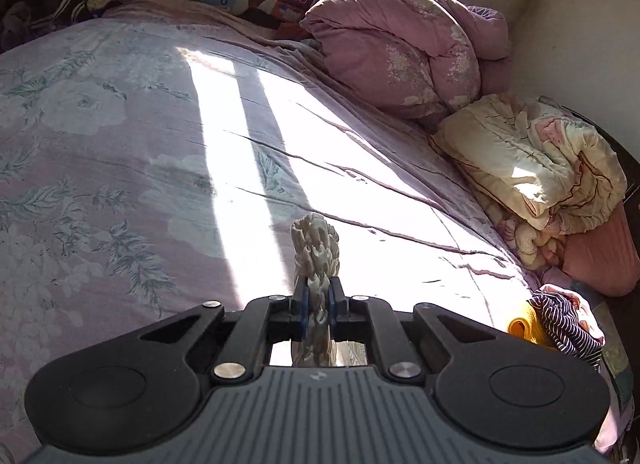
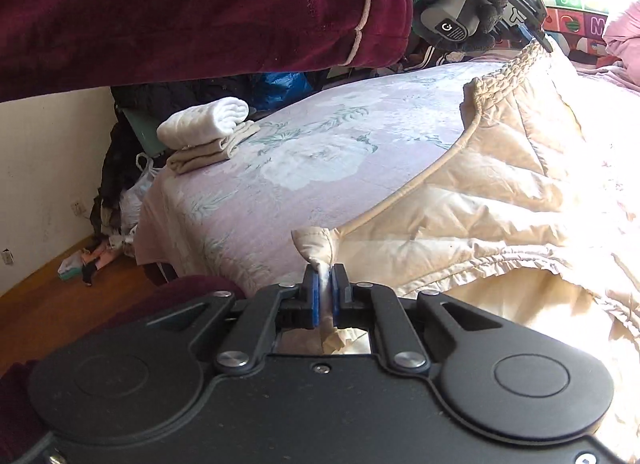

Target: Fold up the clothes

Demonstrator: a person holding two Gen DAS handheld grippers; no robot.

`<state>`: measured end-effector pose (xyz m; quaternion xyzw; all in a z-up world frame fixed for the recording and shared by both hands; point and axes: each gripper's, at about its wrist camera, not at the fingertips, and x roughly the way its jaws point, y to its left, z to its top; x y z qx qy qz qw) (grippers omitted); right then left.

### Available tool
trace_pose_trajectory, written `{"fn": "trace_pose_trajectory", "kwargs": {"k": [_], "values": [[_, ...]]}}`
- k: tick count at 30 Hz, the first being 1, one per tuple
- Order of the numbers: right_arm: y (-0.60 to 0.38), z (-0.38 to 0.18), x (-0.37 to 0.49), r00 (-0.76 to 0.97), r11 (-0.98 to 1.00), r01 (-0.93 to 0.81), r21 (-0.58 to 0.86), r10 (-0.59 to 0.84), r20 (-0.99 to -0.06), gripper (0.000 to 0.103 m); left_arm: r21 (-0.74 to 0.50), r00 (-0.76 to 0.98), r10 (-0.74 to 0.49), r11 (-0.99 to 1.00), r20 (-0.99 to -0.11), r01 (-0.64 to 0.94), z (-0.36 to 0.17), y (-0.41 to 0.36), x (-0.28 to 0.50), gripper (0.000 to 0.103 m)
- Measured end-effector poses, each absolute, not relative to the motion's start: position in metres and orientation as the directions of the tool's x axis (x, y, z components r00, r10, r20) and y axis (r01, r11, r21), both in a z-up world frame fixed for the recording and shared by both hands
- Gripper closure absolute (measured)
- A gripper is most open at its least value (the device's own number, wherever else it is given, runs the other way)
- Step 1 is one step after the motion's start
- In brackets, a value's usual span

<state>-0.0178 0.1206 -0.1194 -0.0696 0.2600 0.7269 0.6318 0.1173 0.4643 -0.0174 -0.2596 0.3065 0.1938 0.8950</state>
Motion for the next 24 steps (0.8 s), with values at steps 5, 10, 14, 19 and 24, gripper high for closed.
{"fn": "trace_pose_trajectory", "kwargs": {"k": [5,10,14,19,24], "values": [[0.084,-0.113,0.004,-0.201,-0.066,-0.917,0.393,0.928,-0.313,0.096,-0.247,0.684,0.218,0.822,-0.696,-0.514,-0.001,0.402,0.174,0.094],[0.046,-0.112,0.03,-0.182,-0.044,-0.873,0.485,0.953,-0.242,0.096,-0.194,0.635,0.226,0.831,-0.739,-0.521,-0.014,0.344,0.227,0.094],[0.016,-0.112,0.049,-0.154,-0.025,-0.837,0.547,0.969,-0.191,0.095,-0.143,0.613,0.251,0.842,-0.749,-0.52,-0.031,0.309,0.257,0.094],[0.01,-0.103,0.055,-0.155,-0.04,-0.83,0.556,0.974,-0.162,0.095,-0.163,0.627,0.264,0.827,-0.733,-0.539,-0.027,0.326,0.242,0.094],[0.045,-0.1,0.031,-0.227,-0.099,-0.847,0.522,0.956,-0.187,0.095,-0.148,0.631,0.313,0.809,-0.71,-0.568,-0.008,0.38,0.194,0.094]]}}
